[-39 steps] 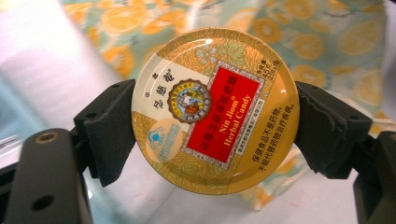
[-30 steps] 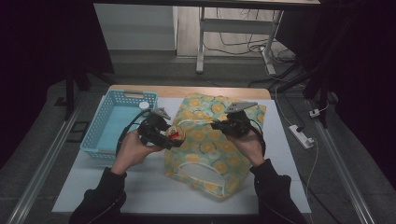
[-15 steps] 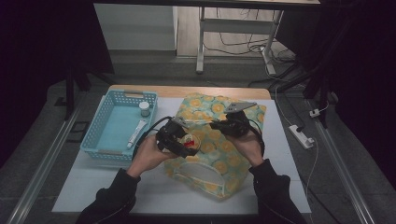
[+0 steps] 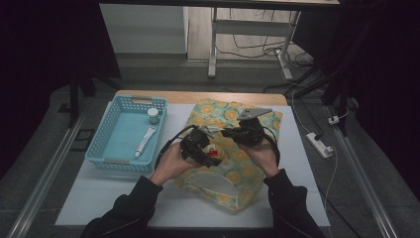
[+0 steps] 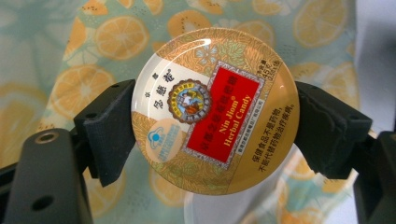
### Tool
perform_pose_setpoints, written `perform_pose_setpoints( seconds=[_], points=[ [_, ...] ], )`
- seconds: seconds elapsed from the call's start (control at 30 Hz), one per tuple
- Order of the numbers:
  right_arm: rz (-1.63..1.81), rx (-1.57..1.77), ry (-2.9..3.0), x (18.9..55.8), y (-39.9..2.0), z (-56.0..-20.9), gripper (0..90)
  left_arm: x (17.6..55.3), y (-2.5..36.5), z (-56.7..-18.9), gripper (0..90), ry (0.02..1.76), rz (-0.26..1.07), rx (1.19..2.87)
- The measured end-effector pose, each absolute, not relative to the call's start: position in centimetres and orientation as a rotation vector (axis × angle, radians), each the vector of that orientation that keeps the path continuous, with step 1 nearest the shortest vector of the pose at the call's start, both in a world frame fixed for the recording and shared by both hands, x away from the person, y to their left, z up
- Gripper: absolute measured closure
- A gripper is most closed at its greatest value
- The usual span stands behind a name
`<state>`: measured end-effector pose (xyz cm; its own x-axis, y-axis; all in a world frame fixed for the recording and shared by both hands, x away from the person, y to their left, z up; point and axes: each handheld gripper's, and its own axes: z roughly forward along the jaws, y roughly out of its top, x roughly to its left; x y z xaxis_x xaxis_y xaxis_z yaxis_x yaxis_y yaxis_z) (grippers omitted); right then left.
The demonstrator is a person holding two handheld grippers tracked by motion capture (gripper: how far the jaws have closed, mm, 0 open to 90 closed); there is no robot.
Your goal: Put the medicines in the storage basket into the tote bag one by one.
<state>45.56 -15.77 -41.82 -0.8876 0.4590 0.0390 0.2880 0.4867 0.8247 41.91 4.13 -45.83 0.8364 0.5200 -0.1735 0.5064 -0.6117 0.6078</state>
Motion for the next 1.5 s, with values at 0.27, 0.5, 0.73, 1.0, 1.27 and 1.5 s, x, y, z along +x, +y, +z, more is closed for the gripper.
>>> perform_pose_setpoints(
  seconds=[0.27, 0.5, 0.73, 1.0, 1.27, 1.5],
  points=[
    [1.364, 0.633, 2.544, 45.3, -15.6, -41.7, 90.0, 43.7, 3.0, -46.5, 20.0, 0.801, 0.043, 2.309],
    [1.361, 0.619, 2.555, 45.2, -15.2, -41.9, 90.0, 45.2, 2.4, -47.1, 20.0, 0.858, 0.079, 2.286],
    [1.351, 0.615, 2.565, 45.2, -14.9, -42.2, 90.0, 46.2, 1.8, -47.7, 20.0, 0.884, 0.144, 2.282],
    [1.339, 0.635, 2.56, 45.5, -15.1, -42.5, 90.0, 47.4, 1.5, -48.6, 19.9, 0.903, 0.196, 2.269],
    [1.321, 0.646, 2.572, 45.7, -15.0, -43.0, 90.0, 48.0, 1.8, -49.8, 19.9, 0.911, 0.252, 2.245],
    [1.301, 0.661, 2.581, 46.1, -15.0, -43.7, 90.0, 48.5, 1.9, -50.7, 19.7, 0.927, 0.275, 2.234]
  ],
)
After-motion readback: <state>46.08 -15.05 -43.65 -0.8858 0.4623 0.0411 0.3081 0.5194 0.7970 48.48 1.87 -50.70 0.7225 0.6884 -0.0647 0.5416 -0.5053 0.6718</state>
